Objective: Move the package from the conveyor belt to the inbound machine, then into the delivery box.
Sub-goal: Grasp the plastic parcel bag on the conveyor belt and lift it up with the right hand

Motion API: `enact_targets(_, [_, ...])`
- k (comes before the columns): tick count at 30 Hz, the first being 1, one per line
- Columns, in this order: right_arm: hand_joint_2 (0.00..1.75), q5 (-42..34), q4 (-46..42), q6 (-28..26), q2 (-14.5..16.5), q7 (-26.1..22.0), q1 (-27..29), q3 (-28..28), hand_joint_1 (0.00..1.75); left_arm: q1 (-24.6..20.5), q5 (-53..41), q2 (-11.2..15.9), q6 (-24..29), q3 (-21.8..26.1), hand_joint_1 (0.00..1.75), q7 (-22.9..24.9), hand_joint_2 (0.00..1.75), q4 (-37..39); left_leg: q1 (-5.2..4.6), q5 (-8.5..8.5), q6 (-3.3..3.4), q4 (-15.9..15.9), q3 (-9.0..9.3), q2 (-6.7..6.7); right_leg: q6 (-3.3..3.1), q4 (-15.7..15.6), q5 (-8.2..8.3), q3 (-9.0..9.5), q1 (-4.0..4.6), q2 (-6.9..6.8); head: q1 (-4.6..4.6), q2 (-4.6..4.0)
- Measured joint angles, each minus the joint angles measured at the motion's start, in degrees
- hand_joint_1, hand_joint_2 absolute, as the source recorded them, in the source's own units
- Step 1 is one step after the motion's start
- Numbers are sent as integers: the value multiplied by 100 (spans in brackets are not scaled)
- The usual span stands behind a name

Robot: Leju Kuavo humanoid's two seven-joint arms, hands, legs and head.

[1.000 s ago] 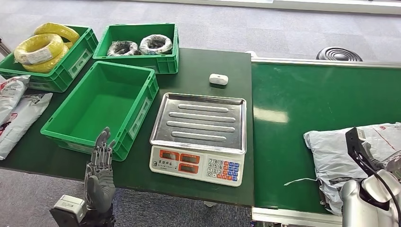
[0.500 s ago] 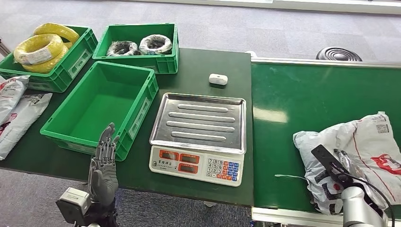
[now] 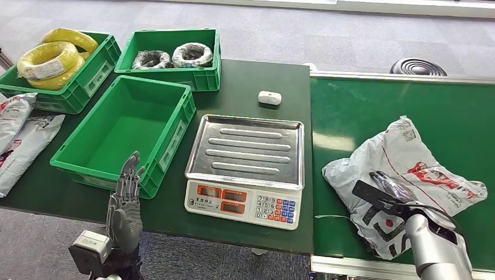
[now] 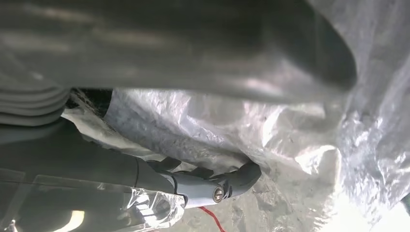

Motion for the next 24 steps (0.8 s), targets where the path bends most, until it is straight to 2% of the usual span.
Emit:
enact_targets(1, [175,-82,43,-6,-44,-1,-56,139,175,12,9,11,46,0,0,-5,0,0,0,0,0,0,0,-3,0,0,0,0,0,-1,0,0])
enact_targets(6, [175,-395,327,-108,-219,1,-326,726,175,108,88,79,265,0,0,-37,0,-6,1,0,0,0,-2,-5,0,0,0,-1,1,-1,-1,0])
enact_targets(11, [175,-473,504,-151,-261,4,-524,1072,175,176,132,126,377,0,0,-45,0,-38,1,0,0,0,-2,-4,0,0,0,-1,1,0,-1,0])
enact_targets(15, [0,-535,620,-240,-250,38,-700,1291,175,253,182,157,508,0,0,-50,0,-80,1,0,0,0,-2,-5,0,0,0,-1,1,-1,0,0])
enact_targets(24, [0,-638,787,-369,-194,138,-975,1615,175,359,312,239,717,-3,0,-78,0,-130,1,0,0,0,-3,-7,0,1,0,-1,1,-2,-1,0])
